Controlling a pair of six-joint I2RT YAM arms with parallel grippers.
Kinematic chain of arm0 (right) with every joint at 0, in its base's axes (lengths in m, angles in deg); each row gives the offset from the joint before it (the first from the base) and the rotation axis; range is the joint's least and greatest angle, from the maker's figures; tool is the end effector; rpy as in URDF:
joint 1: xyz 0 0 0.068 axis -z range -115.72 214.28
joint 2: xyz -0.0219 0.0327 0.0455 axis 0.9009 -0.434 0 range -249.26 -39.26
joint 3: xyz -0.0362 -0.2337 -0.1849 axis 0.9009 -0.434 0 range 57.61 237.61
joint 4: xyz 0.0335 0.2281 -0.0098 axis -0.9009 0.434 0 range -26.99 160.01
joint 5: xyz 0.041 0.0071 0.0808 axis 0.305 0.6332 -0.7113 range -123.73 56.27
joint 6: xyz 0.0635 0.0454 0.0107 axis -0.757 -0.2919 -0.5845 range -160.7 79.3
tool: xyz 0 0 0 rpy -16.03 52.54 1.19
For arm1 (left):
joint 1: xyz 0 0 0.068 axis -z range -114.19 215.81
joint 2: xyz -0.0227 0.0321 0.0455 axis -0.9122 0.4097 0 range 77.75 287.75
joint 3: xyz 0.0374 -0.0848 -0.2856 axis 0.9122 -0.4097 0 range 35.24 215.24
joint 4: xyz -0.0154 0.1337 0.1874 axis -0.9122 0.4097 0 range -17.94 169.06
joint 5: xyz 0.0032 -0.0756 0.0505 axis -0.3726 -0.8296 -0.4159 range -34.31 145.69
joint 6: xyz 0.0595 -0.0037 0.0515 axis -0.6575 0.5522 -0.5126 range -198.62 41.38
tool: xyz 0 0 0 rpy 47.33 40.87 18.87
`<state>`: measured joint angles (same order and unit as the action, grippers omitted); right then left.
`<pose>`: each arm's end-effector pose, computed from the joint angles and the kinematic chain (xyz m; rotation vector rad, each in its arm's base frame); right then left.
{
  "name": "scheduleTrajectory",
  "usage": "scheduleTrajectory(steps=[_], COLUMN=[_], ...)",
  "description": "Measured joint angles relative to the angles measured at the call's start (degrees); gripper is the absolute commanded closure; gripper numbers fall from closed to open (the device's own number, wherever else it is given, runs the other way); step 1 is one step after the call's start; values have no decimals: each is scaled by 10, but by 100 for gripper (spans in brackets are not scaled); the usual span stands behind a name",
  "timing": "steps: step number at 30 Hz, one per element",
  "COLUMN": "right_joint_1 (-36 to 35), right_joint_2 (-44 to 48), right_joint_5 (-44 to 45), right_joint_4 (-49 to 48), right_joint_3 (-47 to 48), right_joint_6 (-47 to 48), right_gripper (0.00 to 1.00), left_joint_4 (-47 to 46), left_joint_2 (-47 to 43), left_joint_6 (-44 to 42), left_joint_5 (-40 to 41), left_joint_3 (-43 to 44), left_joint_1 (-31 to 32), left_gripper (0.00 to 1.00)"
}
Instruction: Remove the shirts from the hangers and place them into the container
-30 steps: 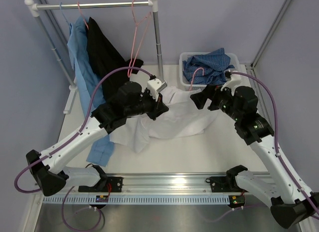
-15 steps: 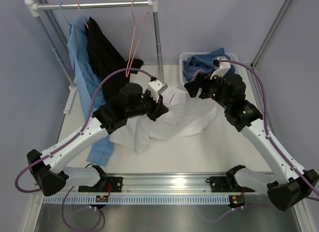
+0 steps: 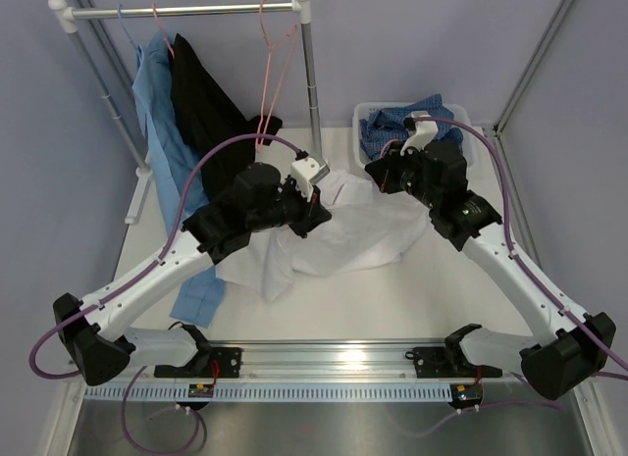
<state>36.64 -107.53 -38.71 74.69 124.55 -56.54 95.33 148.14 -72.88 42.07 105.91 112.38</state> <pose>0.2300 0.1272 0.4081 -0.2522 1.8229 0.6160 0.1686 -0.2013 0.3953 0.8665 1.8634 -0.8175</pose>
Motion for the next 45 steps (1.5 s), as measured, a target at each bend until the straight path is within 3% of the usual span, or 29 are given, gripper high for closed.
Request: scheduleTrajectory(steps=[2, 4, 7, 12, 17, 25, 36, 38, 43, 45], right_joint_1=[0, -2, -5, -7, -14, -24, -25, -26, -26, -26], right_joint_2=[0, 2, 10, 40, 67, 76, 86, 87, 87, 87], right_joint_5=[4, 10, 24, 50, 65, 76, 88, 89, 89, 90], right_joint_4=[1, 2, 3, 1, -5, -16, -25, -25, -25, -25], right_joint_3=[0, 0, -2, -13, -32, -54, -56, -56, -56, -56], right_joint_6=[4, 9, 21, 46, 74, 99, 110, 111, 111, 111], right_gripper=[100, 100, 100, 100, 100, 100, 100, 100, 100, 100], left_joint_4=[0, -1, -5, -7, -9, -27, -18, -18, -18, -18], left_joint_2=[0, 0, 0, 0, 16, 92, 149, 150, 150, 150], left_joint_6=[0, 0, 0, 14, 32, 51, 63, 64, 64, 63], left_joint_5=[2, 2, 1, 1, 1, -7, -11, -11, -16, -19], left_joint_3=[0, 0, 0, 4, 59, 155, 159, 159, 159, 159], left_joint_1=[0, 0, 0, 0, 0, 0, 1, 2, 5, 5], left_gripper=[99, 88, 46, 33, 32, 38, 52, 58, 96, 100])
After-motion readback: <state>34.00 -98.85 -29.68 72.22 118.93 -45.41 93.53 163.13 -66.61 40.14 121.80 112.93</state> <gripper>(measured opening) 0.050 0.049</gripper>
